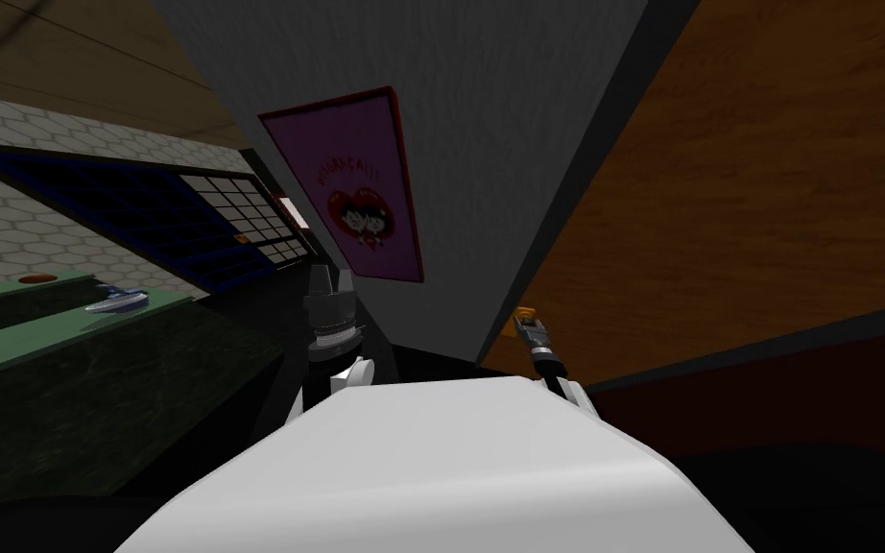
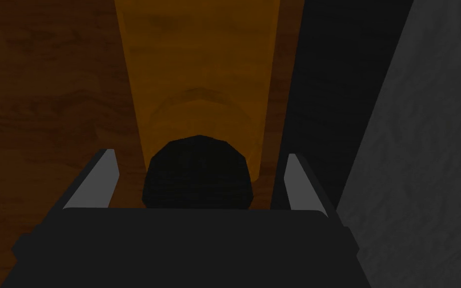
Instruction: Pull the door open
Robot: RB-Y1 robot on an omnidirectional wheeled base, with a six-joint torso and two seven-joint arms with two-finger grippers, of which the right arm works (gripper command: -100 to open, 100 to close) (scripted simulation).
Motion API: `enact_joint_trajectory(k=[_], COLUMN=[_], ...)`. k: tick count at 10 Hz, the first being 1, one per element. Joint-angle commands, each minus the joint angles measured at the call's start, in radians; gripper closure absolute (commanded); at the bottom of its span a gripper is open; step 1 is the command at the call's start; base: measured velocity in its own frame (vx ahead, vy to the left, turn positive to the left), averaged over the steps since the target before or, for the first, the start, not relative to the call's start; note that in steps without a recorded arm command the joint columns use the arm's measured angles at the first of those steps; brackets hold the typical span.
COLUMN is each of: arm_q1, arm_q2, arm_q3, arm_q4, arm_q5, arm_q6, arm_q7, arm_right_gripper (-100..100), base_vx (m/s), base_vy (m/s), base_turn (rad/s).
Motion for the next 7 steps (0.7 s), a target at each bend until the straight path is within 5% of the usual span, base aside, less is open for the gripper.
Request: enact_joint_trajectory(k=[1,2,7], arm_q1=[0.000,0.000,0.000], arm_q2=[0.000,0.000,0.000], arm_q3=[0.000,0.000,0.000], arm_q4=[0.000,0.000,0.000], arm_q5=[0.000,0.000,0.000], arm_q6=[0.000,0.000,0.000], arm_q7=[0.000,0.000,0.000], arm_right_gripper=[-100,100,100], base_vx=[0.027,-0.001,-0.003], base_vy=[-0.030,0.003,0.005], base_turn=[0.049,-0.042,-0.002])
